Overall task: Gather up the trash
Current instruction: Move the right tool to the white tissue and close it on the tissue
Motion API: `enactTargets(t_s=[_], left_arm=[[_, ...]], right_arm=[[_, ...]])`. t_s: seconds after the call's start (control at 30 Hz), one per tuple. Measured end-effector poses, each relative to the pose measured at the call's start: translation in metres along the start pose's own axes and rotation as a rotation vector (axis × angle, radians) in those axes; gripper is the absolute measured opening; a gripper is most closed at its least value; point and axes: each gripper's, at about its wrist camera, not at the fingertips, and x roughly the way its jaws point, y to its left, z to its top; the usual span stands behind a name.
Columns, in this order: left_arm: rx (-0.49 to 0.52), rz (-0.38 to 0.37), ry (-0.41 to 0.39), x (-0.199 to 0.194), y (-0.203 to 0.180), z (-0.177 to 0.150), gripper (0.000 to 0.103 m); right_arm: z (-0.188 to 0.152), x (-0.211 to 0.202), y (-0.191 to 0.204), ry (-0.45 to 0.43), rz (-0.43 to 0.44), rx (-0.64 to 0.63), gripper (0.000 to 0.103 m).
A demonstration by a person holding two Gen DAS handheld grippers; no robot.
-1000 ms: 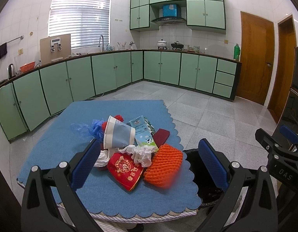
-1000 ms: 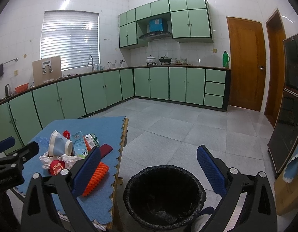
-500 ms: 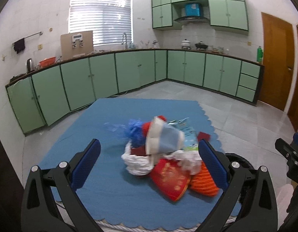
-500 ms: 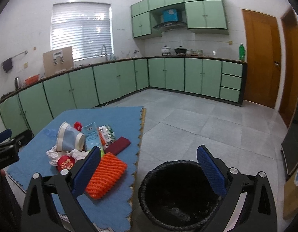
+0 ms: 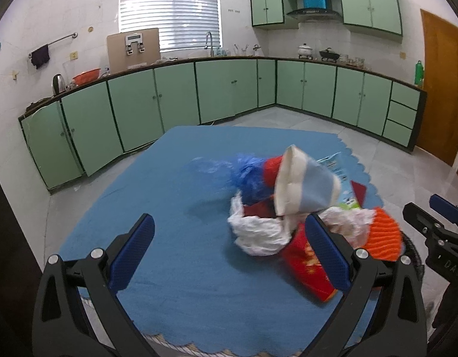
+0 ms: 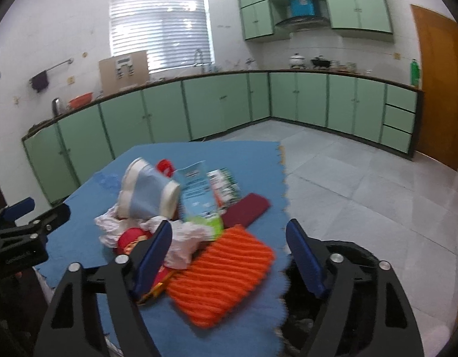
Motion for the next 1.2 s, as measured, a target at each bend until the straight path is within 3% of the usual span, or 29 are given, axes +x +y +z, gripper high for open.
enactTargets(t_s=[0.33,0.5,0.57,0.67,0.87,1.2], left_arm=[[-0.01,-0.001,0.035,0.02,0.014,-0.004,0.098],[-0.013,-0.005,0.048,0.028,0.015,-0.005,0.098],[-0.019,-0.008,0.046,0.031,0.015,-0.002,0.098],[-0.019,-0.009,0.046,0.034,0.012,-0.001,0.098],[-0.021,-0.012,0.052,0.036,0.009,-0.001,0.098],[-0.014,-0.033,0.042,0.031,-0.001,0.001,0.098]], right_arm=[[-0.012,0.046,0.024,0.1,0.071,-0.022,0.056],[-0.017,0.055,0.031,0.142,0.112,-0.049,0.037],[-0.018,0.058,0.033,0.159,0.142,-0.055,0.024],[-0.018,0.058,0.037,0.154,0.17,-0.072,0.012],[-0.011,0.046,0.037,0.114,0.217,-0.074,0.009],[0.006,0.023,0.027,0.033,0.216,-0.048,0.009]])
